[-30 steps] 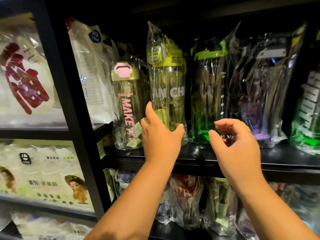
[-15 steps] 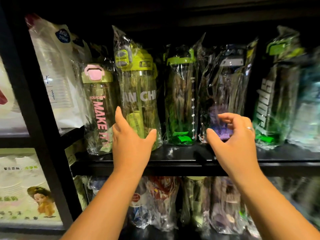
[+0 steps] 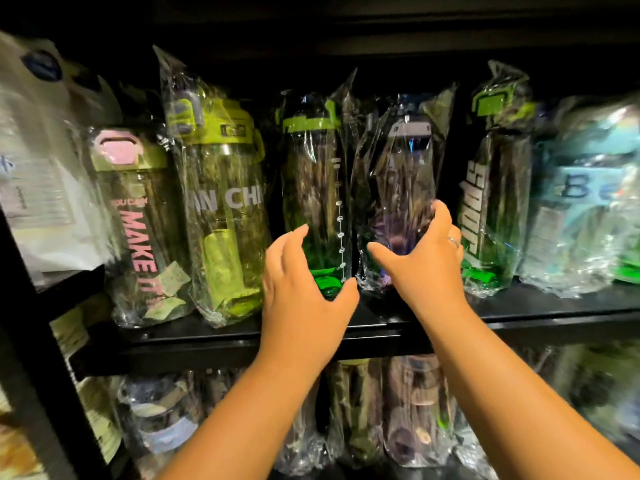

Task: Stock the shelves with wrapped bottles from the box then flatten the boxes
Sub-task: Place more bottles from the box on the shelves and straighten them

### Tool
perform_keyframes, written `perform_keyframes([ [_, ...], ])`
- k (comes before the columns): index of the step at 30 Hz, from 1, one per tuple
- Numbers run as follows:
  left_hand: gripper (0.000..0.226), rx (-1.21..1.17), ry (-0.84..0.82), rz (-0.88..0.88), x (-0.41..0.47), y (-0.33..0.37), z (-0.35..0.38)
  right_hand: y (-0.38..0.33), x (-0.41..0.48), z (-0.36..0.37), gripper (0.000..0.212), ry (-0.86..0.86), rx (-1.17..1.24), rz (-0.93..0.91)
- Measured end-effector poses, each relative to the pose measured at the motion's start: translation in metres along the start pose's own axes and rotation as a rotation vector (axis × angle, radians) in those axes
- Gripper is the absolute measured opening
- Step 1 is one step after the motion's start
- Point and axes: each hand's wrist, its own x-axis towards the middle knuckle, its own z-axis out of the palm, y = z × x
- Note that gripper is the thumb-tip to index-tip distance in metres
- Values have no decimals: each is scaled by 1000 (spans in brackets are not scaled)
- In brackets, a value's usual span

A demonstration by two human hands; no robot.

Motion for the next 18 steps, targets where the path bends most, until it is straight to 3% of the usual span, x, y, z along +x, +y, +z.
perform_keyframes([
  [6, 88, 17, -75, -103, 19, -1, 11, 2, 10, 4, 118, -2, -106, 5],
  [18, 107, -19, 22, -333, 42, 15, 30, 11, -7, -26, 109, 6, -64, -84],
])
